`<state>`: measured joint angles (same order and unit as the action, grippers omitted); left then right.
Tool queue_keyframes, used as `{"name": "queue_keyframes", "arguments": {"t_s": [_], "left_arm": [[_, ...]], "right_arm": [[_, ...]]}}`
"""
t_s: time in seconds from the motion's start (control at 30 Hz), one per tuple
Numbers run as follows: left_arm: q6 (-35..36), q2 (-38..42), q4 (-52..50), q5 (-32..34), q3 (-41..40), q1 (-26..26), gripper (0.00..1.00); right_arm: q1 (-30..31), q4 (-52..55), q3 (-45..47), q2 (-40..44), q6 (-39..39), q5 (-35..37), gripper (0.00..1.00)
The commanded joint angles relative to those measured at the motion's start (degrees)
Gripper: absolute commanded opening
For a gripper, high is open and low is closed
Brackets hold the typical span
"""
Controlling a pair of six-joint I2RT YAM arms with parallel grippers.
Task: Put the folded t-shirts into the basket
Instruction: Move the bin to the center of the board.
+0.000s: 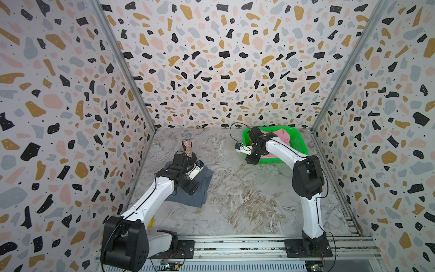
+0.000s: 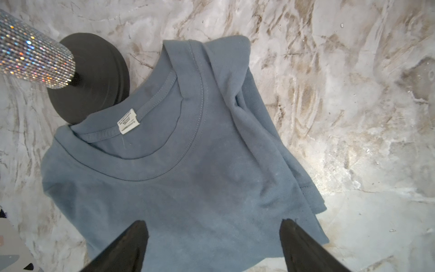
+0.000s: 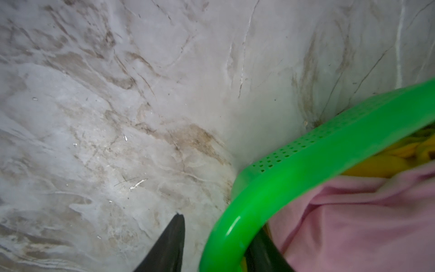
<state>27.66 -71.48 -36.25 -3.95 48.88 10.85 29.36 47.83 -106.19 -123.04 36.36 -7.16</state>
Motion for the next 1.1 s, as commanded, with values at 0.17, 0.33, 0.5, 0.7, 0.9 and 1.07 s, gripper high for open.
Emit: {"name": "queue_keyframes", "arguments": {"t_s": [0.17,0.33,0.5,0.7,0.9,1.07], "left_arm": [[-1.09,-0.92,-0.04,-0.11,0.18,-4.6,0.9],[-1.54,-1.08,-0.76,-1.62,0.67,-8.45,0.9],[-1.57,-0.84,-1.2,-2.56,0.87,-9.92,0.89],[-0.48,-2.47,-2.23,-3.25,1.67,-10.06,0.89],[7.11,-6.25,-4.65,-2.6,1.87,-10.06,0.88],[13.15,-13.38,-6.14,1.2,3.99,-8.37,0.85]], "right_arm": [[6.32,-0.28,-1.96,-0.25,-2.27,-1.35,0.4],[8.33,-0.28,-2.94,-0.78,-2.49,-0.6,0.38],[8.6,-0.32,-3.6,-1.16,-1.75,-0.65,0.35],[10.36,1.48,-8.32,-2.99,-4.03,-3.44,0.36],[10.45,4.22,-8.74,1.25,-3.44,-3.63,0.67],[10.38,6.92,-3.31,9.72,-0.82,-5.1,0.81]]}}
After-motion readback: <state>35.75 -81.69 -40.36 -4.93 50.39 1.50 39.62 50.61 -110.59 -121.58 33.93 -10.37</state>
